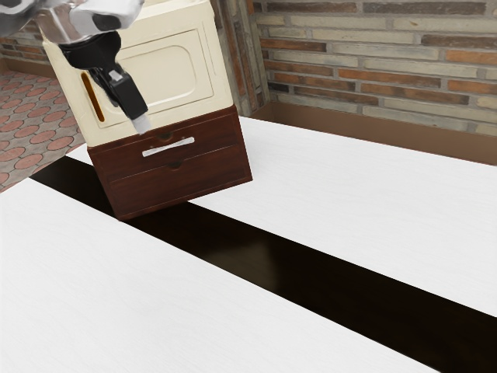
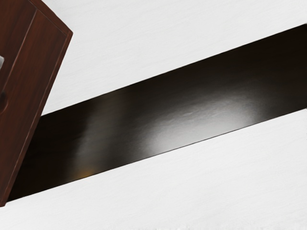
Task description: Pull the drawer handle with one arm to open the drawer
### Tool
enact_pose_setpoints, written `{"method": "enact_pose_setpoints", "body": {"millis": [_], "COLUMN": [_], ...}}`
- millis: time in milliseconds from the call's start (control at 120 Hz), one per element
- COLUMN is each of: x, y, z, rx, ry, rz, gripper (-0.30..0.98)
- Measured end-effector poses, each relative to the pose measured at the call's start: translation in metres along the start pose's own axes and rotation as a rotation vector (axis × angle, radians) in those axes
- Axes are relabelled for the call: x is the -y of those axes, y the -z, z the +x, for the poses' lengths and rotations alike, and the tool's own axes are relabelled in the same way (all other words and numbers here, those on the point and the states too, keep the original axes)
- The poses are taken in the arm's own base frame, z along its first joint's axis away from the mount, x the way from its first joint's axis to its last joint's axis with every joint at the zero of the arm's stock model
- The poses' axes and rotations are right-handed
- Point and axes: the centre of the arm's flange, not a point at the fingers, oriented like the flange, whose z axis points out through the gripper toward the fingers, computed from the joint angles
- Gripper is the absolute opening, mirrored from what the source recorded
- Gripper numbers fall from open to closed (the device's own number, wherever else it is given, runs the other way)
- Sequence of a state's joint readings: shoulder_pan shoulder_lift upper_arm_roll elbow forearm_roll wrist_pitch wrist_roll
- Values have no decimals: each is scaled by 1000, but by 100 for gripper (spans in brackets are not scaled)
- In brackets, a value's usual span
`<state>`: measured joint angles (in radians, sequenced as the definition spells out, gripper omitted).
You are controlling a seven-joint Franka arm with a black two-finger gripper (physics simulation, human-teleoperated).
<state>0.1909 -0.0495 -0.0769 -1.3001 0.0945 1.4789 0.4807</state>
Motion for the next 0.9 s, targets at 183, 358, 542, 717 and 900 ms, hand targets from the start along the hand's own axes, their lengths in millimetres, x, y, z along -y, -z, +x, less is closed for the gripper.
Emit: {"method": "enact_pose_setpoints", "body": {"millis": [183, 358, 542, 717, 900], "x": [8, 10, 3, 5, 23], "y": [-23, -44, -116, -156, -160], "z": [-3, 6, 57, 89, 92], "rx": [39, 63, 39, -13, -32], "ry": [-102, -188, -304, -355, -374], "rz": [-31, -79, -129, -94, -14], "gripper": [69, 68, 68, 68, 69]}}
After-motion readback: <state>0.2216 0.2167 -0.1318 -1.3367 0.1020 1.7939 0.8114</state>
